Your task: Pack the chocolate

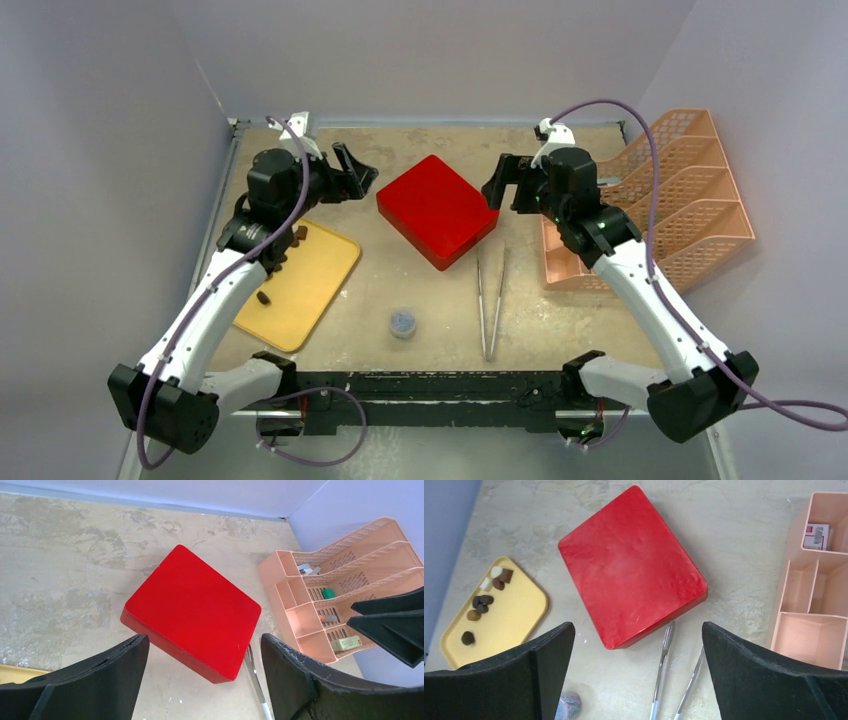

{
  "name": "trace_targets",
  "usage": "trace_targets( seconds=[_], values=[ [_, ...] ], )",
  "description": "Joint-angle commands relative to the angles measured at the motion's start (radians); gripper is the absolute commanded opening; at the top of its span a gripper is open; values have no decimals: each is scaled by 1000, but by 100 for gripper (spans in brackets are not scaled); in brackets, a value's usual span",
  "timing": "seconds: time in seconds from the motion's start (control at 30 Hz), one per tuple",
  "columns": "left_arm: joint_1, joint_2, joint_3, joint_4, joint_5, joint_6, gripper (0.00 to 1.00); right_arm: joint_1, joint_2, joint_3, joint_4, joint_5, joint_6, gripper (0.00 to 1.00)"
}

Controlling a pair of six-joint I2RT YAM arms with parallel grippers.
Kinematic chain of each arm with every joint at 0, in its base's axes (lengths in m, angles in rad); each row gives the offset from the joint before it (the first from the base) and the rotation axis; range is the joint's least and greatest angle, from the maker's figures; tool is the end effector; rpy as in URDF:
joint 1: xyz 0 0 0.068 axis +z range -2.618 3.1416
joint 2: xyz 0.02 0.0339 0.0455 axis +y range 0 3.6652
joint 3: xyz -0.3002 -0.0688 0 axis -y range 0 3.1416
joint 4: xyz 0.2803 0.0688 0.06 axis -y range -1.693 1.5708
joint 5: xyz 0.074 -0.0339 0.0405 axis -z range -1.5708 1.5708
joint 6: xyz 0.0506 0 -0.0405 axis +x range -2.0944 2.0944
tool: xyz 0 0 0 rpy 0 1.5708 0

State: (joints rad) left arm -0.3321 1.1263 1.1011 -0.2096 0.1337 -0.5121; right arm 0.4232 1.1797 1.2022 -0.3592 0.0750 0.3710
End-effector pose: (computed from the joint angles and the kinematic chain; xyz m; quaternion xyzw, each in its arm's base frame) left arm 0.2751 -0.1020 0.4086 -0.0292 0.7839 -0.3010 0.5423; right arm 0.2768 0.1205 0.4162 0.0004 0.8153 0.1954 0.5451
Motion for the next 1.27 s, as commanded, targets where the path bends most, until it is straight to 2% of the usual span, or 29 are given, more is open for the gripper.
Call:
trace_targets(
  seconds=[0.0, 0.4, 1.23],
  values=[
    [2, -86, -24, -14, 44, 45, 82, -1, -64, -23, -11, -57, 12, 99],
    [2, -272, -176, 66, -16, 26, 85, -1, -134, -70, -30, -71, 36, 99],
    [2, -282, -165, -4, -38, 58, 89, -1, -168, -78, -18, -73, 57, 99]
  ],
)
